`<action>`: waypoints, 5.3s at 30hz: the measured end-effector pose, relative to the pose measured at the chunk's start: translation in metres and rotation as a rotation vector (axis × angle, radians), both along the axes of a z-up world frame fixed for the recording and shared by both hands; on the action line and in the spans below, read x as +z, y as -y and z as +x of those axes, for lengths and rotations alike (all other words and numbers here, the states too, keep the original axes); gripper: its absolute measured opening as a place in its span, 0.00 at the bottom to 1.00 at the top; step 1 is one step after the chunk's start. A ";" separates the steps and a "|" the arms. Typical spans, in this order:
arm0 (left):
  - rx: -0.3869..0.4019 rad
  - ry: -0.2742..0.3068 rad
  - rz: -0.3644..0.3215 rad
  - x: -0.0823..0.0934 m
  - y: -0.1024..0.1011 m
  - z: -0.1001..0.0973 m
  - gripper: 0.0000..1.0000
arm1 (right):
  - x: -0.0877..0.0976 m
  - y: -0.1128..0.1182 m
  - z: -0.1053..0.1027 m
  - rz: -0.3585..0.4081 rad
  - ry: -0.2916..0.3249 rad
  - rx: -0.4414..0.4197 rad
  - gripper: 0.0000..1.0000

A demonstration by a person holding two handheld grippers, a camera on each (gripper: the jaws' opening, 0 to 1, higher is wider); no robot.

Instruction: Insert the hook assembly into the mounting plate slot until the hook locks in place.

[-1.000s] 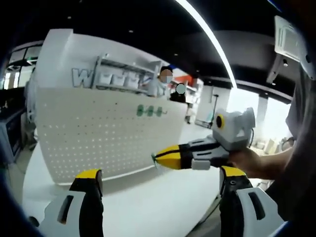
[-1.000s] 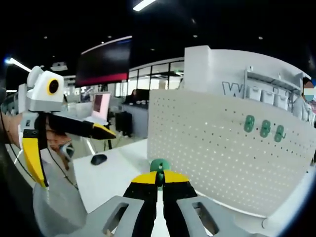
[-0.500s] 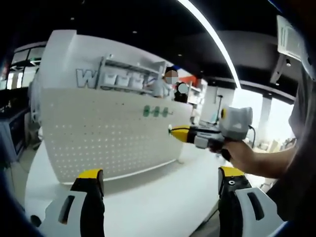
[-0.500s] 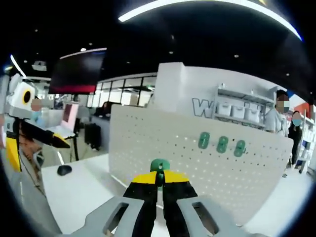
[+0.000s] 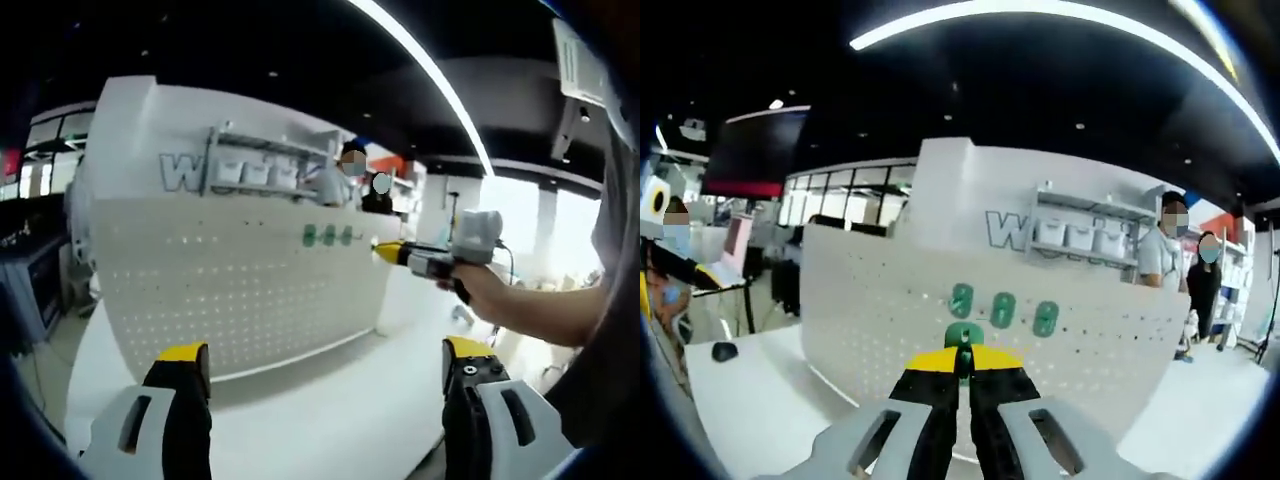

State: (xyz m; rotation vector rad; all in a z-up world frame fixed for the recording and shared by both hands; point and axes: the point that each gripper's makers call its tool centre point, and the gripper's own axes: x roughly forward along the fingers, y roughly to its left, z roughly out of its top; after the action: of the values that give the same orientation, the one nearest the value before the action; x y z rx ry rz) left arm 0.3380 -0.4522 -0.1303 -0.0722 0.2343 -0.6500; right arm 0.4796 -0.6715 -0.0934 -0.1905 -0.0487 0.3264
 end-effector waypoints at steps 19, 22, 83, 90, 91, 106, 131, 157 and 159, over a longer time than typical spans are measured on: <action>0.003 -0.035 0.005 -0.011 -0.002 0.008 0.97 | -0.002 0.066 0.057 -0.006 0.010 -0.149 0.00; 0.008 -0.045 0.008 -0.014 -0.004 0.010 0.97 | -0.002 0.074 0.067 -0.043 0.020 -0.170 0.00; 0.072 -0.072 -0.015 -0.020 -0.023 0.026 0.94 | -0.008 0.095 0.118 0.058 0.044 -0.201 0.00; 0.072 -0.069 -0.018 -0.018 -0.026 0.024 0.94 | -0.008 0.095 0.118 0.047 0.006 -0.202 0.01; 0.073 -0.070 -0.019 -0.018 -0.026 0.024 0.94 | -0.008 0.095 0.119 0.044 0.000 -0.206 0.01; 0.125 -0.061 -0.051 -0.014 -0.045 0.016 0.99 | 0.019 0.102 0.095 0.090 0.036 -0.222 0.15; 0.110 -0.108 -0.058 -0.018 -0.039 -0.001 1.00 | -0.035 0.053 -0.013 0.089 -0.208 -0.036 0.62; 0.103 -0.141 -0.033 -0.033 -0.045 -0.006 1.00 | -0.126 0.013 -0.103 0.037 -0.418 0.032 0.81; 0.103 -0.141 -0.034 -0.033 -0.044 -0.006 1.00 | -0.135 0.015 -0.107 0.000 -0.430 0.031 0.81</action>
State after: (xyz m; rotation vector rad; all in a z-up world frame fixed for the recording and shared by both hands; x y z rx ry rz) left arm 0.3316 -0.4077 -0.1635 -0.1625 0.3532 -0.5468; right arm 0.3728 -0.6869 -0.2285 -0.1163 0.3736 0.3929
